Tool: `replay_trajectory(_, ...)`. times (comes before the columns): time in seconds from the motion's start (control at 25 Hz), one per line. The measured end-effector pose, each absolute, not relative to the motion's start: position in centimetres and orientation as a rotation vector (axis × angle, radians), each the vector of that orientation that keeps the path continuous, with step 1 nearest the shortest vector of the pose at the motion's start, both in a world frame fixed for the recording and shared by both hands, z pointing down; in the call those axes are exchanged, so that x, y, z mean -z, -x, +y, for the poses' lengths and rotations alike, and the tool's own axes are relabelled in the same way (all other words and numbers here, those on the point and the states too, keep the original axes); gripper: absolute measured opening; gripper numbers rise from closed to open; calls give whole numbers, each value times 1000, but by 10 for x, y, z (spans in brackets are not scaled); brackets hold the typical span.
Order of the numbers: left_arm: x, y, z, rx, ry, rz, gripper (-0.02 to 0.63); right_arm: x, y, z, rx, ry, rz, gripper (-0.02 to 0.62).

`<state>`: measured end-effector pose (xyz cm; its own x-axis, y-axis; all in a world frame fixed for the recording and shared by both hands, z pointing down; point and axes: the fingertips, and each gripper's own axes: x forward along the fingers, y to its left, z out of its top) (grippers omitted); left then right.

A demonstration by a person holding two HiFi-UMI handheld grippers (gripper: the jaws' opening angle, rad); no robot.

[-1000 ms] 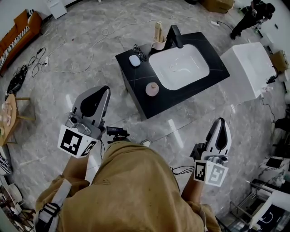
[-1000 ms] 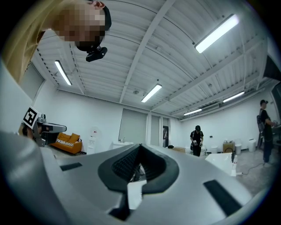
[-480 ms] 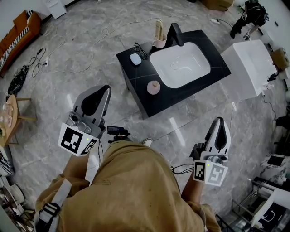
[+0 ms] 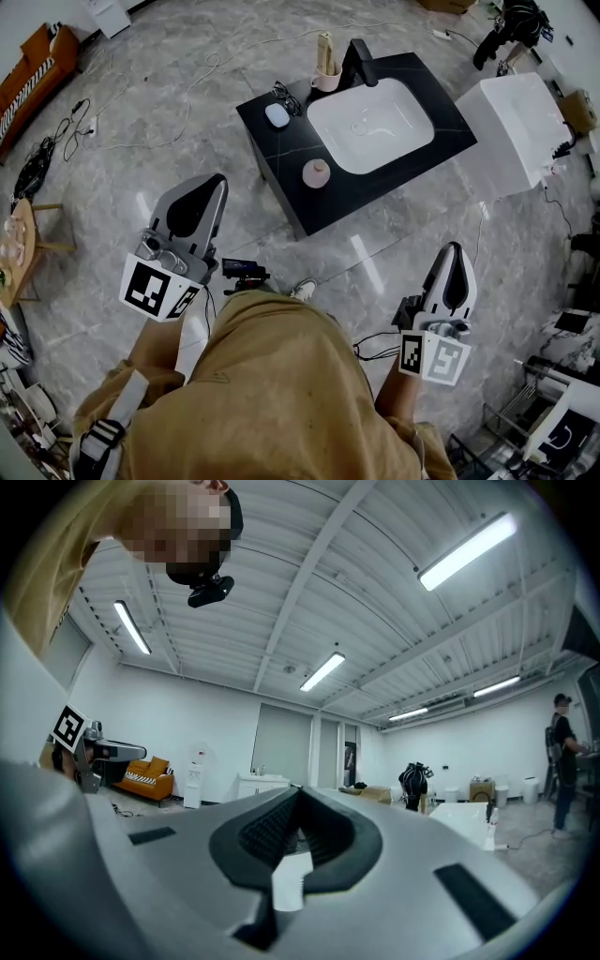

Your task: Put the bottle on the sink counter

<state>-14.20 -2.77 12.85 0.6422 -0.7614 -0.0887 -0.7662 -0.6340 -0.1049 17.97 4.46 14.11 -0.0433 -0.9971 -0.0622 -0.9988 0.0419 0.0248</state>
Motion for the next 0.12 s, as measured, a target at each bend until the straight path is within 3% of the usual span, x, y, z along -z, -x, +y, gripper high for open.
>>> replay_trajectory(0.12,-130,139,-27,-54,2722,1270,3,-145,-183,48,-93,2175,2241,5)
